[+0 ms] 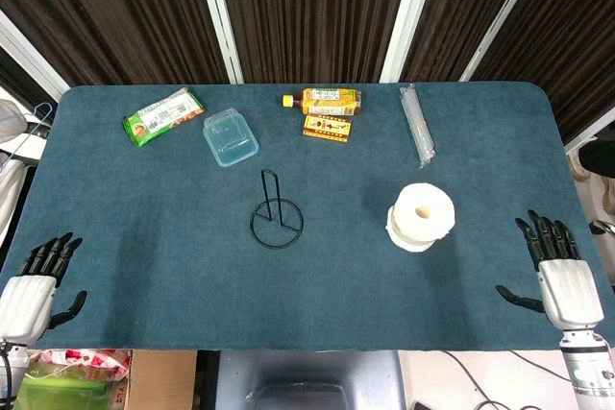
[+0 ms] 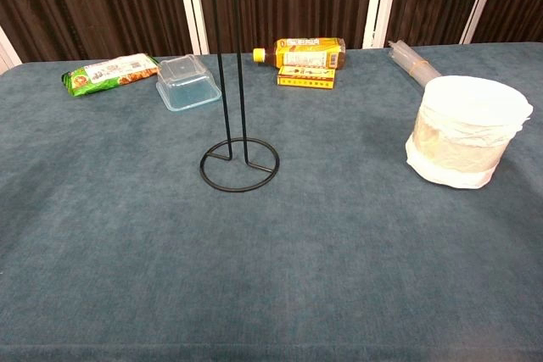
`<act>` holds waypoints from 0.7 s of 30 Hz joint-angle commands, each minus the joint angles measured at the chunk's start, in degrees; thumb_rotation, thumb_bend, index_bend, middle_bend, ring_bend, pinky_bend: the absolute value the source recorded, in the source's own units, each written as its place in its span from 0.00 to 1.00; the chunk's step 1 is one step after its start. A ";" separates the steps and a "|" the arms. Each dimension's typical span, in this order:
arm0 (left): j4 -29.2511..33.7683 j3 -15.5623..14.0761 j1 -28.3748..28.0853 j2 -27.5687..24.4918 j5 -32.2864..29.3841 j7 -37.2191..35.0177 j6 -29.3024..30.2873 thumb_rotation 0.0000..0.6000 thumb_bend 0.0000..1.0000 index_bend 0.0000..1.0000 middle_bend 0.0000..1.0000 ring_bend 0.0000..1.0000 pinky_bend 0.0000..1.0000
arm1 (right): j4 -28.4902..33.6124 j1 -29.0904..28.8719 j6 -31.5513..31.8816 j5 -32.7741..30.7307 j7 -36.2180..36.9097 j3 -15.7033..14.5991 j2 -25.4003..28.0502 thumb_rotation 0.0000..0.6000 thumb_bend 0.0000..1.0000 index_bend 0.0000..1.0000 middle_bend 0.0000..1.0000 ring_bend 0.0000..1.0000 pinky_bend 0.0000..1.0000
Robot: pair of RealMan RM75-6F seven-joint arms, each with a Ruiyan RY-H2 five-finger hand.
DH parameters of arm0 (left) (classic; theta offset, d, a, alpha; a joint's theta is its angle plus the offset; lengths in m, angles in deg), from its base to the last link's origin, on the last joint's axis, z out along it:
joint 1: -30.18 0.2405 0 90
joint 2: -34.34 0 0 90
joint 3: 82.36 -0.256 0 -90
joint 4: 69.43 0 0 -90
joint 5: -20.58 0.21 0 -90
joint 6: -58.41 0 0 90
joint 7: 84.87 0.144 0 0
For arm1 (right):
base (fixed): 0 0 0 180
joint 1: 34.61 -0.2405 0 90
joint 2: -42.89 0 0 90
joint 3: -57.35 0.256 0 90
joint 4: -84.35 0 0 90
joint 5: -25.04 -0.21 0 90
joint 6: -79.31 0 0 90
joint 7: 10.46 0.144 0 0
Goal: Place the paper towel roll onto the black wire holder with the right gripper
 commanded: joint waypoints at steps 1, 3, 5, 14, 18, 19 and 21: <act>-0.04 -0.01 -0.07 0.06 0.05 -0.23 -0.07 1.00 0.39 0.00 0.01 0.04 0.11 | -0.57 -0.21 0.11 -0.07 0.57 0.38 -0.28 1.00 0.13 0.00 0.00 0.00 0.00; -0.12 0.06 -0.18 0.15 0.02 -0.28 -0.15 1.00 0.39 0.00 0.01 0.04 0.11 | -1.48 -0.60 -0.01 -0.13 2.55 0.86 -0.50 1.00 0.13 0.00 0.00 0.00 0.00; -0.18 0.06 -0.27 0.20 -0.02 -0.44 -0.30 1.00 0.39 0.00 0.01 0.04 0.11 | -2.89 -1.63 -0.88 -0.35 7.63 1.77 -0.72 1.00 0.13 0.00 0.00 0.00 0.00; -0.32 0.48 -0.10 0.57 -0.77 0.59 0.21 1.00 0.39 0.00 0.01 0.04 0.11 | -12.18 -12.25 -21.48 -4.40 35.40 4.17 2.13 1.00 0.13 0.00 0.00 0.00 0.00; -0.23 0.61 -0.02 0.69 -1.16 1.15 0.30 1.00 0.39 0.00 0.01 0.04 0.11 | -18.45 -16.34 -28.33 -4.25 42.56 3.99 0.46 1.00 0.13 0.00 0.00 0.00 0.00; -0.23 0.68 -0.06 0.80 -1.34 1.40 0.22 1.00 0.39 0.00 0.01 0.04 0.11 | -20.34 -17.36 -30.02 -4.43 43.44 3.90 -0.47 1.00 0.13 0.00 0.00 0.00 0.00; -0.24 0.72 -0.14 0.94 -1.58 1.71 -0.02 1.00 0.39 0.00 0.01 0.04 0.11 | -22.26 -18.72 -31.75 -4.19 44.87 3.71 -1.84 1.00 0.13 0.00 0.00 0.00 0.00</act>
